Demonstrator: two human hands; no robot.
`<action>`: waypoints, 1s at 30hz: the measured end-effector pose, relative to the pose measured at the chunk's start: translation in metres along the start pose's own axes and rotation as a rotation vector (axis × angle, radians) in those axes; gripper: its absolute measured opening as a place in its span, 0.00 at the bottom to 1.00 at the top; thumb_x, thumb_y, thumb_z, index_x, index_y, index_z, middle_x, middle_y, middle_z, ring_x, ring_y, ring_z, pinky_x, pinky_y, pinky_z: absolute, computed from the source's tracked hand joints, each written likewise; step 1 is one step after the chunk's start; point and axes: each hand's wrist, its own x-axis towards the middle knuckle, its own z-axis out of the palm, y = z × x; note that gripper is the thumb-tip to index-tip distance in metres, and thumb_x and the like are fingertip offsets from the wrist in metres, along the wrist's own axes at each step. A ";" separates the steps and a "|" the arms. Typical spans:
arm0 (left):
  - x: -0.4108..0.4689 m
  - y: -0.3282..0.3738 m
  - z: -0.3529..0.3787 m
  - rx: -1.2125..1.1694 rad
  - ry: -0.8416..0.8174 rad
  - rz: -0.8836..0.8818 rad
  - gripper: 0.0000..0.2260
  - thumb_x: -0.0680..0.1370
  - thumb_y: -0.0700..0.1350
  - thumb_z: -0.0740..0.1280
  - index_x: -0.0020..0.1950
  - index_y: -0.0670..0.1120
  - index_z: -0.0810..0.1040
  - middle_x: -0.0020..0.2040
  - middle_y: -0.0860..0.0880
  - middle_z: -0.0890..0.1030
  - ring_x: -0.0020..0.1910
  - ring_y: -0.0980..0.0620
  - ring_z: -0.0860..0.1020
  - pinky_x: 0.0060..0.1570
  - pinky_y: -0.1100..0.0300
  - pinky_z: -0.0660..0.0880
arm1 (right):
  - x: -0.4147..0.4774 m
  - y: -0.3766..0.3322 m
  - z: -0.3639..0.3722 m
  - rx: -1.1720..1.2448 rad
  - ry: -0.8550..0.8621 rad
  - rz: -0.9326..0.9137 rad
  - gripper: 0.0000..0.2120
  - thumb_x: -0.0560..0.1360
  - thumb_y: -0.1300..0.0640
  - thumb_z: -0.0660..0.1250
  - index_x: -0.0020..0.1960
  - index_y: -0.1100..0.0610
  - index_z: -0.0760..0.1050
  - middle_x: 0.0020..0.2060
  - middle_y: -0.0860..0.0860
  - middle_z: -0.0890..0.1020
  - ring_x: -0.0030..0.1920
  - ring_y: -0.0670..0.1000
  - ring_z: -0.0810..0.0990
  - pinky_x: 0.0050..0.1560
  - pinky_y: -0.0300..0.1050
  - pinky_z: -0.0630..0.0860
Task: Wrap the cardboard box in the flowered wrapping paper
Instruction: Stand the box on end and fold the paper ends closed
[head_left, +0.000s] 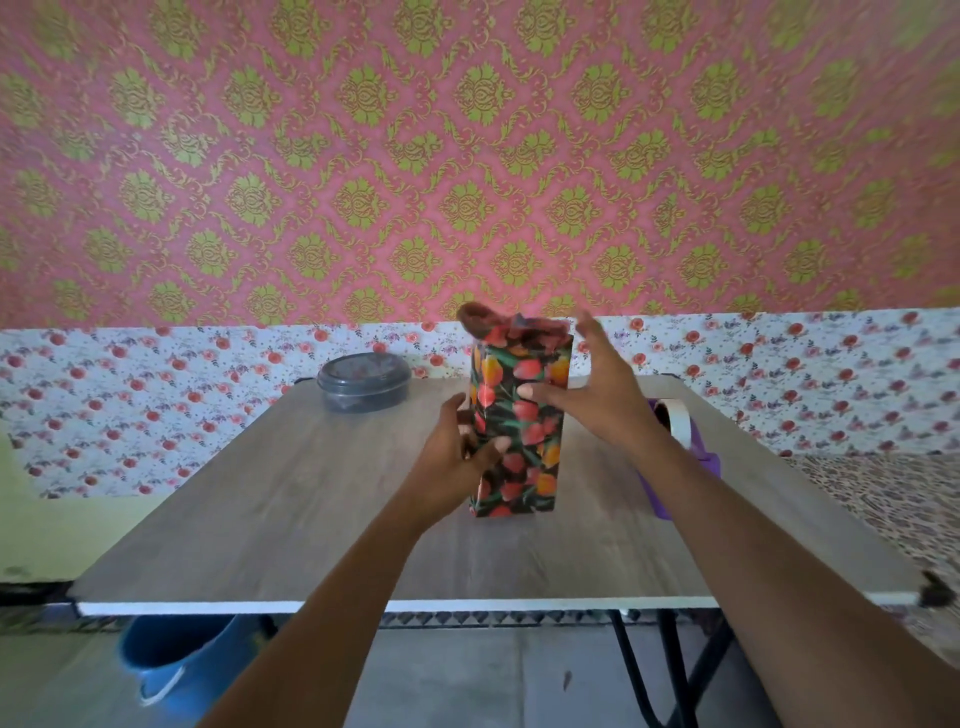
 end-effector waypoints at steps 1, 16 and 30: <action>-0.003 -0.002 0.001 -0.043 -0.059 -0.057 0.37 0.78 0.51 0.73 0.78 0.54 0.53 0.62 0.59 0.73 0.63 0.50 0.76 0.56 0.50 0.82 | -0.001 0.005 0.002 0.095 -0.052 0.056 0.57 0.59 0.37 0.82 0.81 0.41 0.56 0.78 0.49 0.66 0.78 0.54 0.65 0.77 0.59 0.65; 0.035 0.138 -0.046 0.253 -0.062 0.384 0.09 0.82 0.44 0.66 0.51 0.43 0.86 0.48 0.47 0.86 0.44 0.47 0.84 0.39 0.58 0.80 | -0.005 0.036 0.020 0.530 -0.150 0.060 0.45 0.61 0.56 0.86 0.70 0.33 0.69 0.58 0.46 0.85 0.57 0.50 0.85 0.50 0.43 0.83; 0.050 0.183 -0.041 0.956 -0.164 0.483 0.07 0.74 0.35 0.73 0.50 0.43 0.87 0.42 0.48 0.86 0.40 0.53 0.83 0.47 0.55 0.83 | -0.011 0.046 0.007 0.529 -0.195 0.039 0.47 0.62 0.62 0.85 0.74 0.44 0.66 0.64 0.54 0.81 0.60 0.57 0.84 0.56 0.53 0.83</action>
